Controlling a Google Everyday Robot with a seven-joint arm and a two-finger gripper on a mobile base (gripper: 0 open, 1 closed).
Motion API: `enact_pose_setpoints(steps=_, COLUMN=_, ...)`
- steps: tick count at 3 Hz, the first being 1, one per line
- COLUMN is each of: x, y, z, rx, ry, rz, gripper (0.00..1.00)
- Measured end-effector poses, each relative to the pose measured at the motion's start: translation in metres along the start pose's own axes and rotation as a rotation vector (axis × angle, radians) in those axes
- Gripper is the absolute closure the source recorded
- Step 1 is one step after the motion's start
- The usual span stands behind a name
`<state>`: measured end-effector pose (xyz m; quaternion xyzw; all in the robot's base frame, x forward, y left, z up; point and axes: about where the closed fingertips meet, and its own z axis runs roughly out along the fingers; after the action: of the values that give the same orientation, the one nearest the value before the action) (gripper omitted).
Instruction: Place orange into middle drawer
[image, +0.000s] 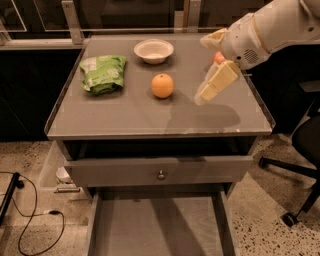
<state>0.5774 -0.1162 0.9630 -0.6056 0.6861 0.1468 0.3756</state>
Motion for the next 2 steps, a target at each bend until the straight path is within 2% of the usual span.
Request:
enact_pose_setpoints(steps=1, x=-0.007, y=-0.013, z=0.031, rx=-0.05, ry=-0.093, rz=0.032, gripper=0.0)
enact_pose_setpoints(steps=2, x=-0.006, y=-0.023, z=0.062, rx=-0.071, ry=-0.117, rz=0.053, gripper=0.0)
